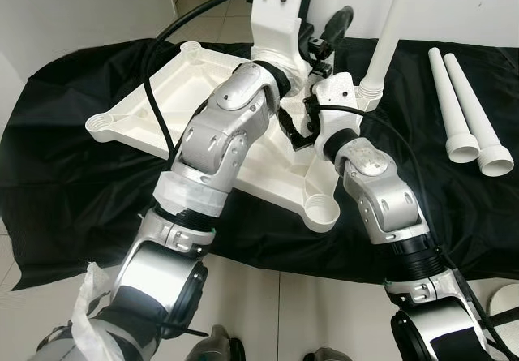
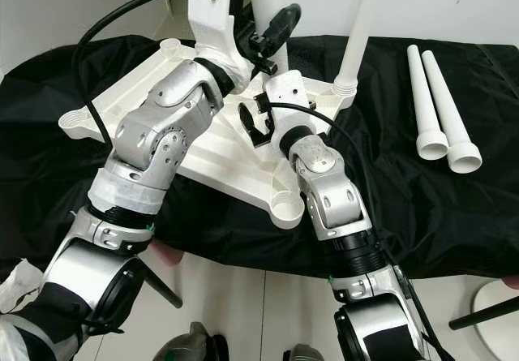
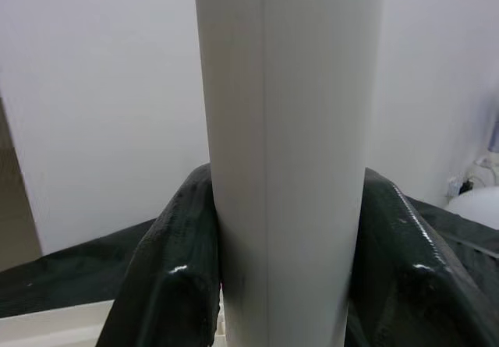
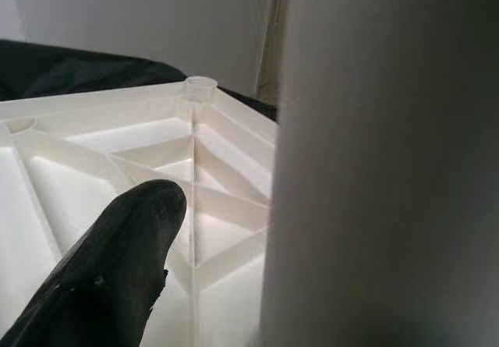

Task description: Building children table

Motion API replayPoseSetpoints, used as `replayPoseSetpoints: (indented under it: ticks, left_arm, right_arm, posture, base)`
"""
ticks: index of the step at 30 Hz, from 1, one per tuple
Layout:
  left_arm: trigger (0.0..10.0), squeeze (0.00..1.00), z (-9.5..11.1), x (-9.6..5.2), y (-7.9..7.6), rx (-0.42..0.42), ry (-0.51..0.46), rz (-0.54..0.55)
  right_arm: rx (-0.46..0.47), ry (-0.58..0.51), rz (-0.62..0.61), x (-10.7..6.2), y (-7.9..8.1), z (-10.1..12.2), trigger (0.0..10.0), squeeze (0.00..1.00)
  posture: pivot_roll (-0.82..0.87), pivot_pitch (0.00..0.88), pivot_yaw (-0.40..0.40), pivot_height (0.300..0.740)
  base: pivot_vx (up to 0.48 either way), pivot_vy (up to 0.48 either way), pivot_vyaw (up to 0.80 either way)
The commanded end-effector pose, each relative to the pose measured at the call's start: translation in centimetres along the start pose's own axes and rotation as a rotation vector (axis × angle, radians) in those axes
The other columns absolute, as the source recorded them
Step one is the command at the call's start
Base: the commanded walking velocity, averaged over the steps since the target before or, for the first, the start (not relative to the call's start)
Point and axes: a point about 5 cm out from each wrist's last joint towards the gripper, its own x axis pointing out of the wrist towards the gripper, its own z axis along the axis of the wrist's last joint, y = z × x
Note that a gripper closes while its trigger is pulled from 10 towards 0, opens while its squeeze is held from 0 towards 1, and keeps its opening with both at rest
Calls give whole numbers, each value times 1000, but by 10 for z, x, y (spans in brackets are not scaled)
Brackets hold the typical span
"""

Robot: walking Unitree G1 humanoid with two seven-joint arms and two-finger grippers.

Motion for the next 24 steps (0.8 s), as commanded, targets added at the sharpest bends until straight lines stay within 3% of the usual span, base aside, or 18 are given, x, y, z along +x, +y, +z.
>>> replayPoseSetpoints:
  ticks: [1, 2, 3, 4, 5, 6, 7, 21, 22, 23, 24]
  left_arm:
    - [10000, 0, 3, -1, -1, 19, -22, 8]
    - [10000, 0, 3, -1, -1, 19, -22, 8]
    - [10000, 0, 3, 0, -2, 20, -24, 5]
    - [10000, 0, 3, 0, -3, 22, -26, 3]
    - [10000, 0, 4, 0, -4, 21, -27, 1]
    - [10000, 0, 4, 0, -4, 21, -27, 1]
    - [10000, 0, 4, 1, -4, 21, -28, 0]
    - [10000, 0, 1, 0, -7, 44, -19, -2]
    - [10000, 0, 1, 0, -7, 35, -18, -2]
    - [10000, 0, 1, 0, -7, 28, -18, -3]
    - [10000, 1000, 0, -1, -8, 12, -18, -4]
  right_arm:
    - [-17, -9, 7, 3, 4, 2, 10000, 0]
    - [-17, -9, 7, 3, 4, 2, 10000, 0]
    - [-17, -8, 6, 4, 4, 2, 8471, 0]
    - [-14, -6, 6, 4, 4, 1, 8471, 0]
    - [-12, -5, 7, 4, 4, 1, 1412, 0]
    - [-12, -5, 7, 4, 4, 1, 1412, 0]
    - [-11, -4, 7, 4, 5, 0, 0, 0]
    - [23, 7, -27, 1, 2, -5, 0, 0]
    - [28, 10, -34, 1, 2, -5, 10000, 0]
    - [31, 12, -39, 1, 1, -5, 10000, 0]
    - [36, 14, -41, 1, 1, -6, 10000, 0]
  posture:
    - [-9, 24, 71, 740]
    - [-9, 24, 71, 740]
    - [-8, 24, 71, 740]
    - [-8, 24, 71, 740]
    - [-8, 22, 71, 740]
    - [-8, 22, 71, 740]
    - [-8, 22, 71, 740]
    - [-7, 11, 62, 740]
    - [-7, 11, 62, 740]
    - [-7, 11, 62, 740]
    - [-8, 7, 59, 740]
  base:
    - [0, 0, 0]
    - [0, 0, 0]
    - [0, 0, 0]
    - [0, 0, 0]
    - [0, 0, 0]
    - [0, 0, 0]
    - [0, 0, 0]
    - [0, 0, 0]
    - [0, 0, 0]
    - [0, 0, 0]
    - [0, 0, 0]
